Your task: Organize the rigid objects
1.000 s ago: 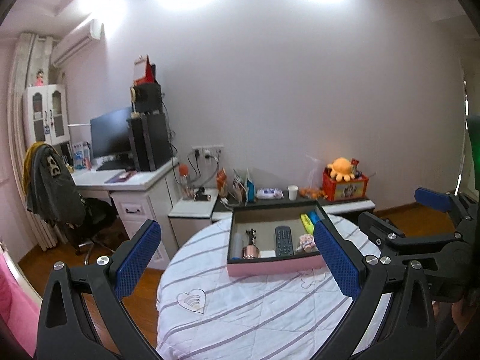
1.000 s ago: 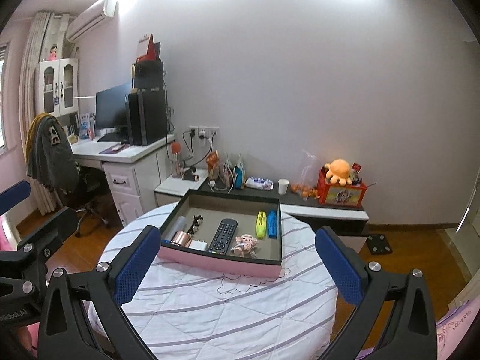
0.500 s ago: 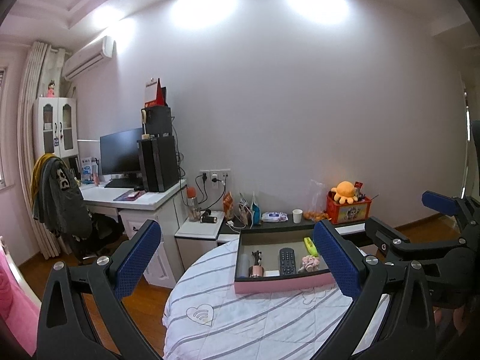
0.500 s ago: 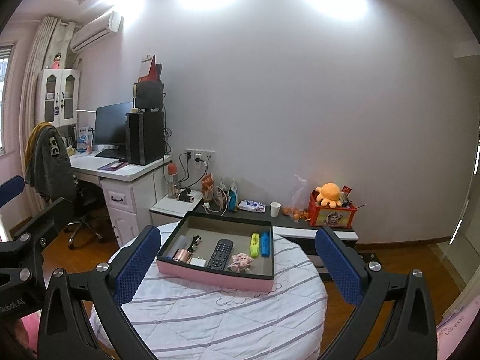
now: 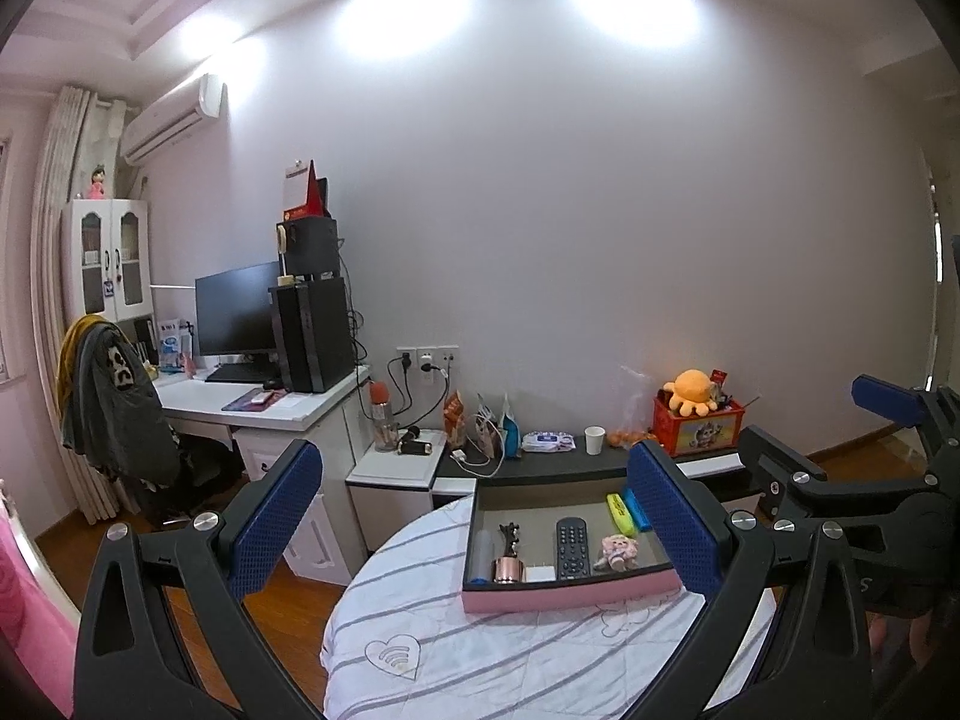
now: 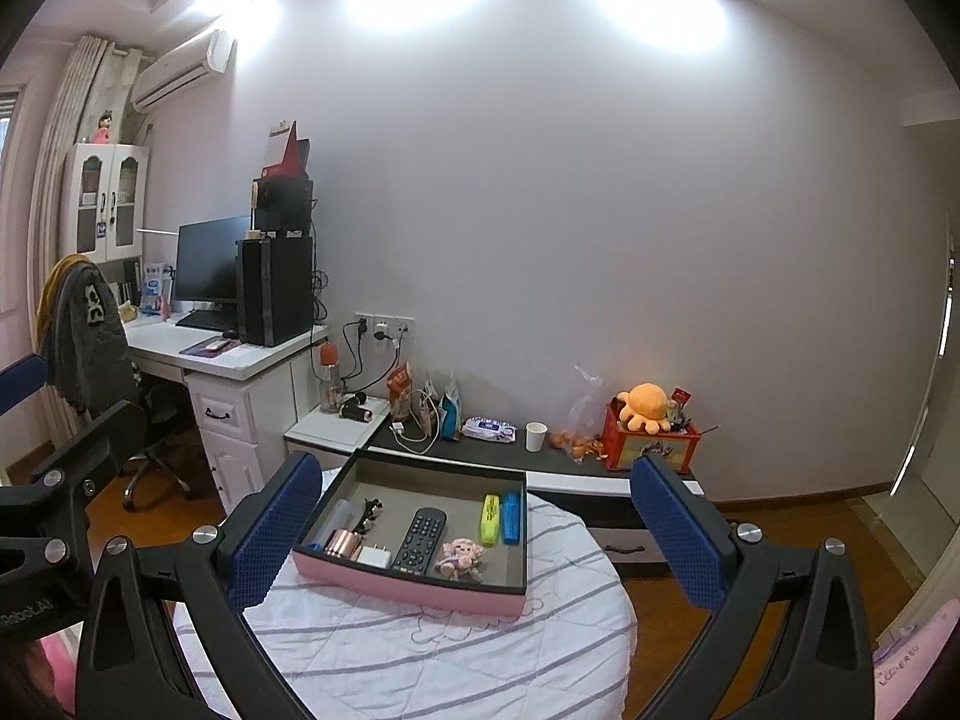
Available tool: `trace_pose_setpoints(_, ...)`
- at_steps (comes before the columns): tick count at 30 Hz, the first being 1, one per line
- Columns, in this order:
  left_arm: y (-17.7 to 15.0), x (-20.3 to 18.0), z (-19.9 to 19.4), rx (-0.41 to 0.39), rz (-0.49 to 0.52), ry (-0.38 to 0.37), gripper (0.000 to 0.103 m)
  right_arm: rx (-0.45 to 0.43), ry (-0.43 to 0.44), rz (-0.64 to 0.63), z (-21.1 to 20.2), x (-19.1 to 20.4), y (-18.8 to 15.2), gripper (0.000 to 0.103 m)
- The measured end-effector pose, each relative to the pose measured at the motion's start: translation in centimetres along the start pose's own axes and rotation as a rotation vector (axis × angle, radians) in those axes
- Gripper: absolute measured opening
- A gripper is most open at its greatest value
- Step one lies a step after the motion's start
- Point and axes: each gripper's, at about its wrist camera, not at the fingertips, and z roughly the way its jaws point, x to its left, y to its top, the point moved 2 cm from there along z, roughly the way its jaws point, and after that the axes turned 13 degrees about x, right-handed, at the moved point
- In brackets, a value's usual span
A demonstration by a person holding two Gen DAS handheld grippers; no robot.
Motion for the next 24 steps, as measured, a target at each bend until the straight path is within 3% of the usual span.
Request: trace_pose_setpoints(24, 2.2, -2.0, 5.4, 0.058, 0.023, -0.012, 0.103, 0.064, 0.001, 0.016, 4.9, -1.7, 1.7, 0.103)
